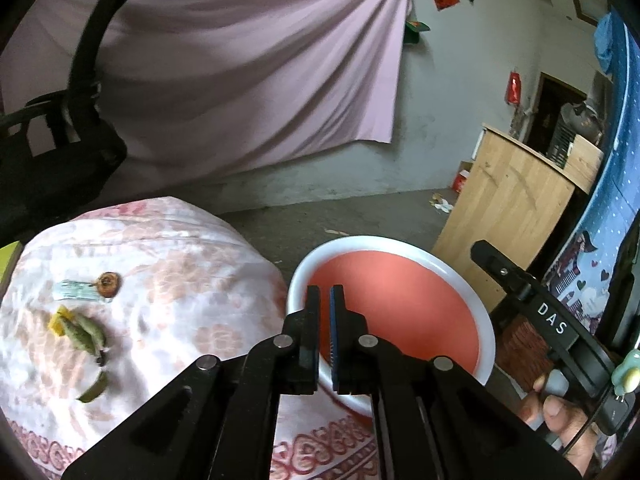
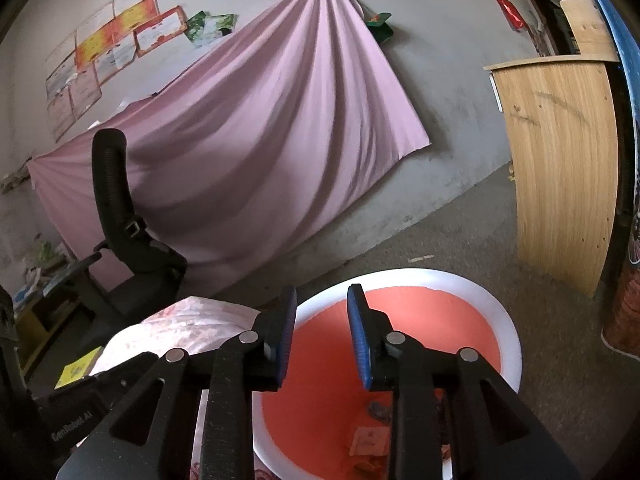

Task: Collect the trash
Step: 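Open both grippers to drop the green wrapper and yellow cylinder into the bucket, then move both tools back over the leaves and remaining trash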

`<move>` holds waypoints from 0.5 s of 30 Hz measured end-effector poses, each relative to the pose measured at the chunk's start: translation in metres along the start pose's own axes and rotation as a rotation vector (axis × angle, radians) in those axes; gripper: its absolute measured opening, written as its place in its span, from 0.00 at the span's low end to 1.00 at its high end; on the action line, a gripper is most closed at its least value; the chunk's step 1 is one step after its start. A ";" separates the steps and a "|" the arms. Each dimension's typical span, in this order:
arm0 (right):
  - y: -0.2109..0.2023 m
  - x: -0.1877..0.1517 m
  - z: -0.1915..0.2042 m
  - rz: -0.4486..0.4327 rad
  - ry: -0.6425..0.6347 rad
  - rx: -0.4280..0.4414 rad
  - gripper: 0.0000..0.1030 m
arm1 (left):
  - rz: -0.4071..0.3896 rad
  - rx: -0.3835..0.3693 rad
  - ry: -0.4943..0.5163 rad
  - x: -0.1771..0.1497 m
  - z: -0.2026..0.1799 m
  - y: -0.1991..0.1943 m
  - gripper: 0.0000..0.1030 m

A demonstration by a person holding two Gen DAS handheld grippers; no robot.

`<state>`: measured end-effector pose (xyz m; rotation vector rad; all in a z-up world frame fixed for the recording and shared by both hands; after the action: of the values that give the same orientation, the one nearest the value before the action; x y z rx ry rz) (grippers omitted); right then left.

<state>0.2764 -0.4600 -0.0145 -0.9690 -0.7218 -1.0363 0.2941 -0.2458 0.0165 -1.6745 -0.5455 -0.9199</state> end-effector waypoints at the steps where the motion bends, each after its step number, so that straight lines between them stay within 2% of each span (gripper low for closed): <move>1: 0.000 0.000 0.003 -0.003 -0.004 0.001 0.26 | -0.005 0.005 -0.006 0.000 0.004 -0.003 0.10; 4: 0.001 0.000 0.011 -0.010 -0.015 0.008 0.32 | -0.035 0.026 -0.039 0.003 0.019 -0.016 0.28; 5: 0.001 0.000 0.014 -0.012 -0.024 0.011 0.35 | -0.046 0.033 -0.051 0.003 0.024 -0.020 0.31; 9: 0.002 -0.002 0.032 -0.032 -0.055 0.029 0.45 | -0.089 0.070 -0.094 0.006 0.050 -0.040 0.32; 13: 0.002 -0.003 0.052 -0.059 -0.078 0.054 0.51 | -0.162 0.151 -0.123 0.005 0.079 -0.066 0.45; 15: 0.003 -0.004 0.063 -0.077 -0.089 0.071 0.64 | -0.196 0.188 -0.142 0.003 0.092 -0.079 0.51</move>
<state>0.2748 -0.4008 0.0073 -0.9367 -0.8695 -1.0328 0.2643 -0.1348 0.0564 -1.5416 -0.8780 -0.8643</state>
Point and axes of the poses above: each gripper's, at about its wrist camera, not at the fingertips, and y roughly the way its jaws point, z to its left, x to its top, the point moved 1 cm from there along y, roughly the way its jaws point, and after that the axes turned 7 degrees about x, right-handed, at the moved point
